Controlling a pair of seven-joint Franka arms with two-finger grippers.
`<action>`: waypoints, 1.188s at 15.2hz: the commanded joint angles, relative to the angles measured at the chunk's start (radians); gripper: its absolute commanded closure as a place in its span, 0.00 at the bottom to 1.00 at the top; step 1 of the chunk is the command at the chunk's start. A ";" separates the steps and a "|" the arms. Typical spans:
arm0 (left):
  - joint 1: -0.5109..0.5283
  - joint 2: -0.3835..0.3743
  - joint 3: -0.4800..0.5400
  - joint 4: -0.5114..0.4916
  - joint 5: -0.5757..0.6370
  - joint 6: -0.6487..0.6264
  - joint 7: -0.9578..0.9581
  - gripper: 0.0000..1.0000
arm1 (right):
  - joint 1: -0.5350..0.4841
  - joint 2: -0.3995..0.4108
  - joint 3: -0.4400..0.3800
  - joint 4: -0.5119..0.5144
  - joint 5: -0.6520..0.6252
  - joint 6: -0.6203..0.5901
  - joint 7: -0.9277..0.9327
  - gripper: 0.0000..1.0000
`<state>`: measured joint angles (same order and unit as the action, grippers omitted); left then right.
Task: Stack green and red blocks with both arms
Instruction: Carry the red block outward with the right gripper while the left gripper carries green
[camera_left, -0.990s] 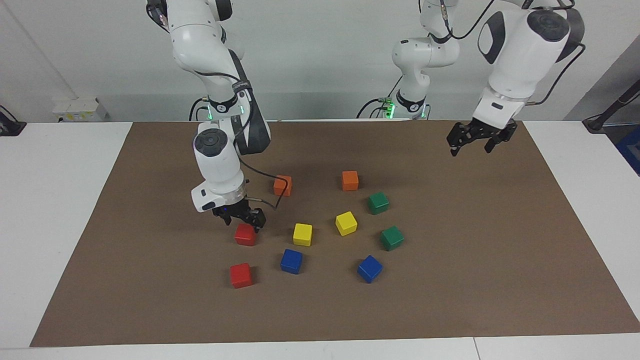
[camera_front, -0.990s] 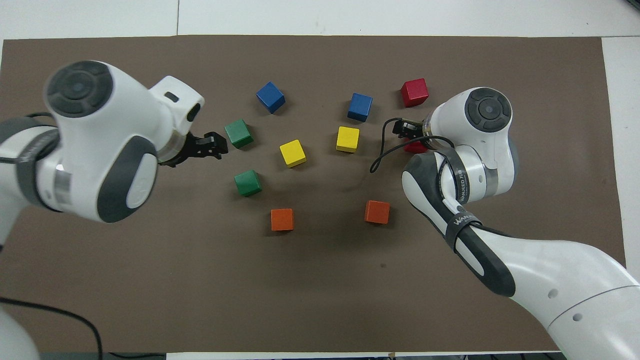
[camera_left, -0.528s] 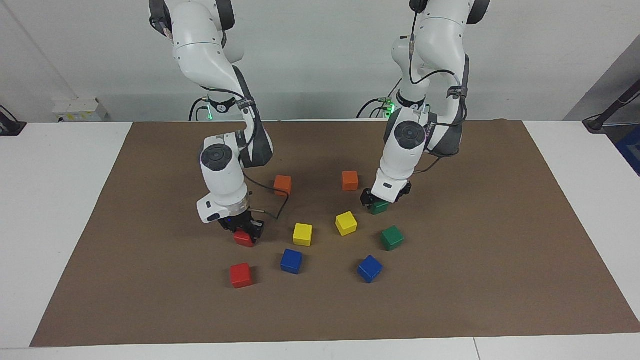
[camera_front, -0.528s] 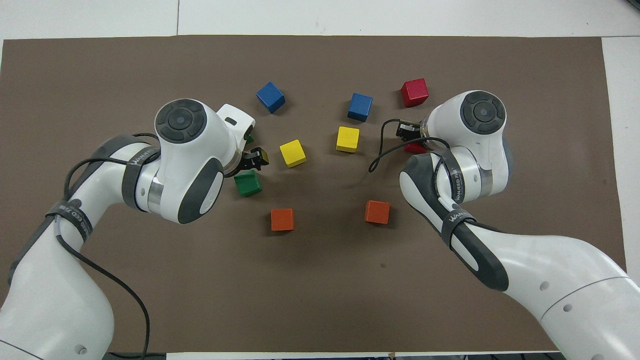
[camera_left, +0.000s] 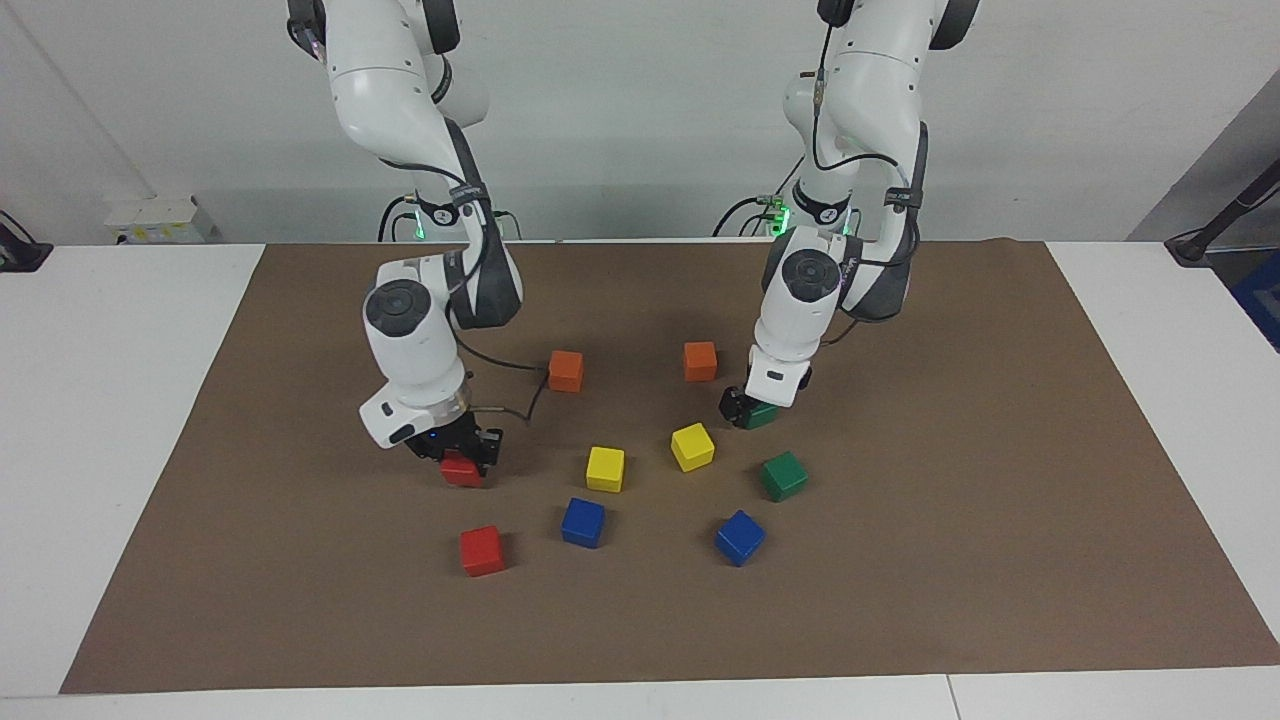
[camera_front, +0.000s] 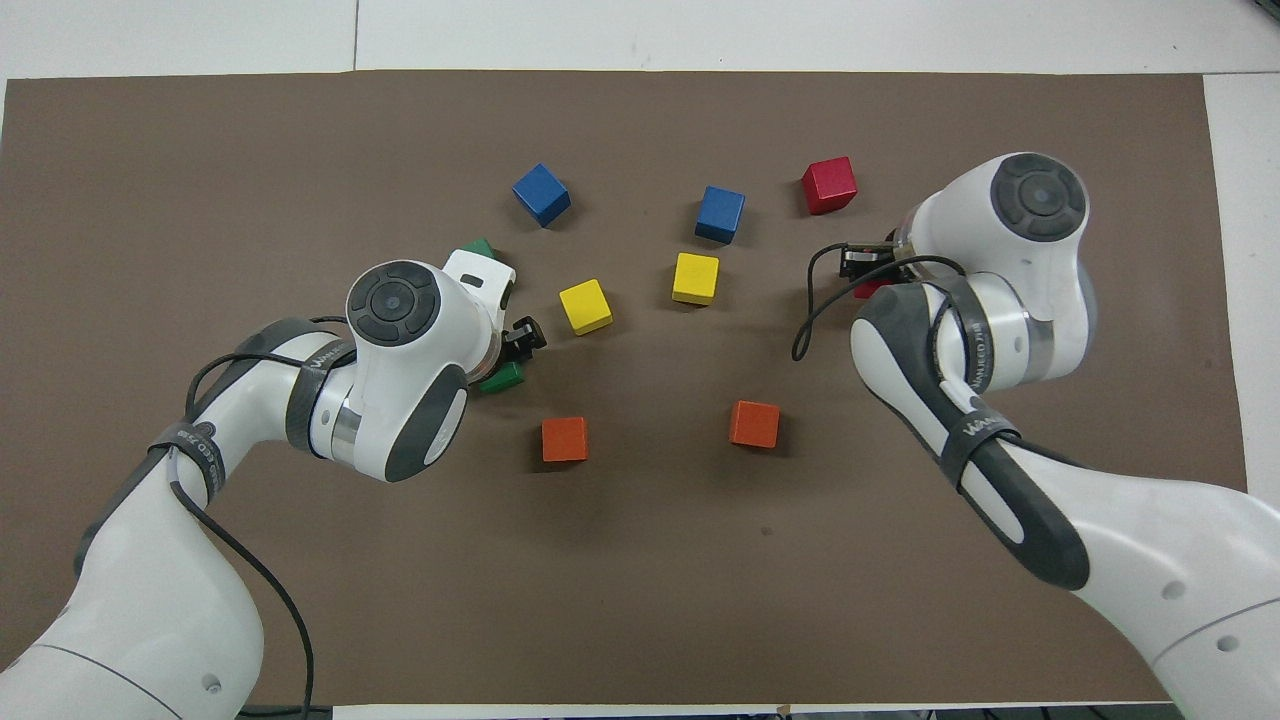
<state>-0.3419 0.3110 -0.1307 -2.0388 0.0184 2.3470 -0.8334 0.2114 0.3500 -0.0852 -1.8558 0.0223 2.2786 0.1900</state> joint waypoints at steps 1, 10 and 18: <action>-0.023 0.000 0.014 -0.017 0.011 0.025 -0.030 0.77 | -0.104 -0.139 0.012 -0.139 0.002 -0.004 -0.215 1.00; 0.259 -0.033 0.025 0.037 0.020 -0.130 0.609 1.00 | -0.262 -0.160 0.013 -0.359 0.002 0.289 -0.486 1.00; 0.345 -0.032 0.025 -0.012 0.020 -0.077 0.763 1.00 | -0.260 -0.138 0.015 -0.353 0.016 0.309 -0.477 0.00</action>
<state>-0.0098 0.2928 -0.0967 -2.0197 0.0244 2.2482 -0.0956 -0.0337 0.2122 -0.0856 -2.2064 0.0234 2.5700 -0.2694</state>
